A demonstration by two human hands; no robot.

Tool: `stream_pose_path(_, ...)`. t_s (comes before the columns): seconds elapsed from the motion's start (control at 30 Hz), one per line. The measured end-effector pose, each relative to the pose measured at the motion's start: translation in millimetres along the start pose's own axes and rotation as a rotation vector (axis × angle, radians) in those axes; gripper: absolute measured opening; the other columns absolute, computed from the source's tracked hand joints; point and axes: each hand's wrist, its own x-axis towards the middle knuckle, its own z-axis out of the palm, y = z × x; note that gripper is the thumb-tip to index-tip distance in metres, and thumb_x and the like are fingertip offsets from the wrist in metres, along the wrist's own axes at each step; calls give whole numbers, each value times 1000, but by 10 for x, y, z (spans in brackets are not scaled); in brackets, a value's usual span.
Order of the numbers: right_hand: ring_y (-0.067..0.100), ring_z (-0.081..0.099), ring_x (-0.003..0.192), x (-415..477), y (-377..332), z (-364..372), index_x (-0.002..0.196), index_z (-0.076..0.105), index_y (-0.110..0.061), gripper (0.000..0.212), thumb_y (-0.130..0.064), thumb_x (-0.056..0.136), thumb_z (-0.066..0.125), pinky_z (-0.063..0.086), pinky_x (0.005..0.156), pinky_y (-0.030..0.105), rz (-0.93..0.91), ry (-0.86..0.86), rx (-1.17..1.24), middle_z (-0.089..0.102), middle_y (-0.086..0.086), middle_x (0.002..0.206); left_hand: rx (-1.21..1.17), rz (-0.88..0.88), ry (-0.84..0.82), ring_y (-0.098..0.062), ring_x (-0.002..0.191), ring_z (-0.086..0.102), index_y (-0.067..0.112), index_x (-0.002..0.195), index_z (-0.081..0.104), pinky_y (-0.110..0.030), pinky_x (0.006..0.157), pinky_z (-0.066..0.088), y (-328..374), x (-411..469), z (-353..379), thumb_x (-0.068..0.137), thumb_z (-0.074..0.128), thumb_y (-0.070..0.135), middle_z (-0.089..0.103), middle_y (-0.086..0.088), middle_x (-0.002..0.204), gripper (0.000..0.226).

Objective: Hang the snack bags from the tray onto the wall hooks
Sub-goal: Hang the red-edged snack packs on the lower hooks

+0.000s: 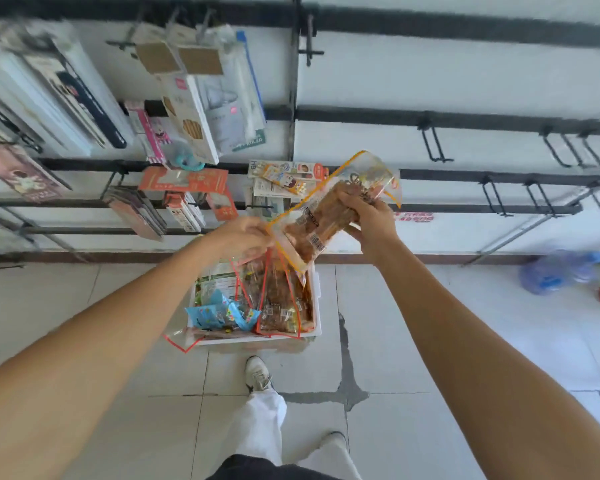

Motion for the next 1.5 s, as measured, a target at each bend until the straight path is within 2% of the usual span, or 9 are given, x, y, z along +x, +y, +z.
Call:
stream_pose_path(0.2, 20, 70, 89, -502, -656, -574, 115, 65, -7, 32, -12, 86, 75, 58, 68, 30, -132, -21, 141, 71, 7, 95, -92, 125, 129, -16, 81, 71, 17, 95, 66, -36, 86, 54, 785, -321, 341, 90, 69, 14, 76, 2, 87, 7)
stream_pose_path(0.27, 21, 69, 95, -668, -824, -732, 115, 65, -8, 32, -14, 86, 76, 61, 76, 35, -178, -41, 143, 72, 8, 99, -182, 161, 100, -12, 74, 71, 16, 103, 65, -30, 75, 56, 1054, -435, 486, 92, 65, 11, 76, 5, 84, 12)
stream_pose_path(0.47, 20, 71, 88, -1095, -1258, -1121, 111, 65, -7, 23, -12, 89, 72, 60, 70, 32, -304, -98, 97, 73, 8, 97, -215, 361, 93, -31, 94, 66, 7, 110, 68, -38, 86, 50, 1779, -712, 857, 89, 70, 12, 73, -19, 100, 21)
stream_pose_path(0.6, 23, 72, 93, -1250, -1457, -1333, 111, 68, -10, 25, -18, 88, 73, 59, 73, 34, -366, -71, 28, 74, 7, 102, -221, 422, 54, -25, 83, 69, 13, 100, 68, -26, 73, 56, 2198, -808, 1065, 86, 73, 7, 73, -14, 97, 16)
stream_pose_path(0.8, 21, 70, 89, -1315, -1707, -1608, 101, 66, -11, 28, -32, 85, 77, 61, 83, 40, -353, 149, -102, 71, 6, 101, -118, 517, 76, -15, 76, 67, 4, 102, 64, -21, 69, 52, 2677, -805, 1252, 85, 75, 9, 72, -5, 87, 21)
stream_pose_path(0.93, 24, 59, 94, -1329, -1783, -1780, 133, 44, -6, 67, -34, 83, 79, 58, 89, 46, -298, 388, -207, 50, 6, 125, -87, 580, 176, -9, 65, 63, 6, 89, 61, -19, 63, 50, 2918, -735, 1376, 86, 72, 5, 68, -3, 77, 12)
stream_pose_path(1.07, 27, 71, 92, -1411, -1876, -1804, 117, 60, -9, 35, -32, 92, 70, 61, 83, 44, -337, 102, -38, 68, 13, 114, -90, 604, 162, -12, 63, 66, 10, 81, 60, -30, 61, 54, 3077, -654, 1479, 86, 72, 5, 68, -6, 76, 13)
stream_pose_path(1.27, 27, 69, 104, -1346, -2090, -1717, 135, 44, -15, 69, -50, 83, 75, 63, 78, 43, -324, 135, 56, 59, 10, 126, -24, 784, 166, -19, 81, 70, 20, 74, 64, -39, 81, 54, 3256, -504, 1613, 82, 71, 16, 76, -3, 91, 12)
stream_pose_path(1.5, 33, 74, 86, -1215, -2134, -1817, 121, 53, -6, 31, 0, 91, 56, 63, 71, 43, -408, 341, 245, 67, 19, 100, 361, 952, 81, -7, 105, 63, 31, 101, 70, -30, 93, 52, 3331, -289, 1609, 85, 73, 28, 69, 15, 117, 17)
